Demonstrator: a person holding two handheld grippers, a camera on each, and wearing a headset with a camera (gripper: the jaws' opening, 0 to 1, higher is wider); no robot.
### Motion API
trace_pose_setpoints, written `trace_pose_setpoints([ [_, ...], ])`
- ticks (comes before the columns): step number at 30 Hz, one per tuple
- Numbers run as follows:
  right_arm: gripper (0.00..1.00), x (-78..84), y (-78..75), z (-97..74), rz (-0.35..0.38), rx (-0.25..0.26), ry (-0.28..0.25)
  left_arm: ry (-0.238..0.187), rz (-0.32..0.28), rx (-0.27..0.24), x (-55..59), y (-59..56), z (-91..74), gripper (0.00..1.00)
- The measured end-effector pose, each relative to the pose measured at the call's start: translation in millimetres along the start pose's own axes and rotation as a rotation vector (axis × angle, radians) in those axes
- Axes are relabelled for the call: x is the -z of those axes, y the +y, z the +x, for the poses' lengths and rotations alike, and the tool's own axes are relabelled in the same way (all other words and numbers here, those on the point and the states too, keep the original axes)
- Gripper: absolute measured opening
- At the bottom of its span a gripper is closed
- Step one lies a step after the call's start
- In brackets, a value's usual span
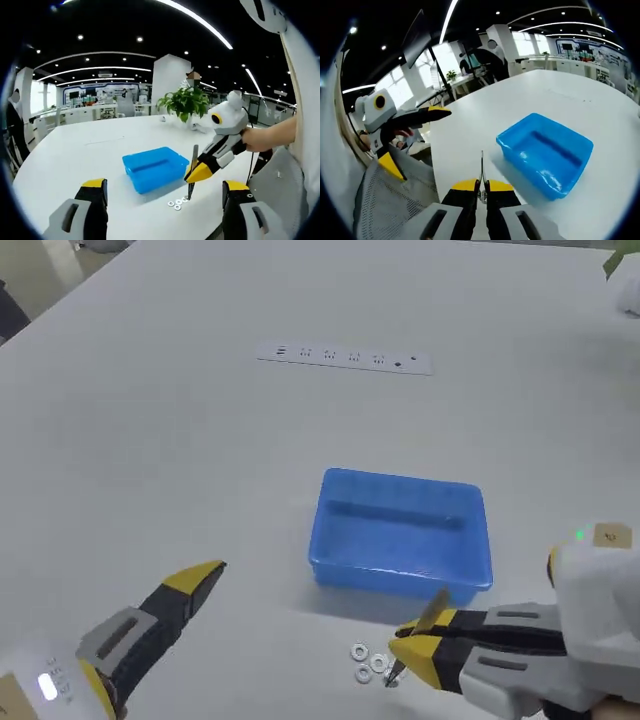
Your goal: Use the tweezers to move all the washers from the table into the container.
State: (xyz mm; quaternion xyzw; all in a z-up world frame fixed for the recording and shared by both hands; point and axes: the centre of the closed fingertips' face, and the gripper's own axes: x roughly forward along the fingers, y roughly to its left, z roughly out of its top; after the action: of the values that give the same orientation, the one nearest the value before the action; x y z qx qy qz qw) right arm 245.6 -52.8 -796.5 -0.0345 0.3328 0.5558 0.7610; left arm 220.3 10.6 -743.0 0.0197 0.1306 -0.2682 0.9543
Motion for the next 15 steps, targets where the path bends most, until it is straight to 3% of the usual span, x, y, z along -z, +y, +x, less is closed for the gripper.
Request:
trace_pose_setpoints([
  [2, 0.02, -7.3, -4.3, -7.4, 0.002, 0.022, -0.014, -0.080, -0.030, 0.004, -13.2, -0.8, -1.7, 0.99],
  [5, 0.02, -17.2, -11.2, -17.8, 0.012, 0.048, -0.044, -0.139, -0.105, 0.011, -21.5, 3.5, -3.5, 0.99],
  [12, 0.02, -39.8, -31.4, -40.2, 0.059, 0.121, -0.129, -0.136, -0.098, -0.024, -19.7, 10.5, -5.8, 0.99],
  [15, 0.02, -45.9, -39.8, -45.2, 0.070, 0.146, -0.149, -0.106, -0.084, -0.026, -11.8, 13.1, -5.9, 0.99],
])
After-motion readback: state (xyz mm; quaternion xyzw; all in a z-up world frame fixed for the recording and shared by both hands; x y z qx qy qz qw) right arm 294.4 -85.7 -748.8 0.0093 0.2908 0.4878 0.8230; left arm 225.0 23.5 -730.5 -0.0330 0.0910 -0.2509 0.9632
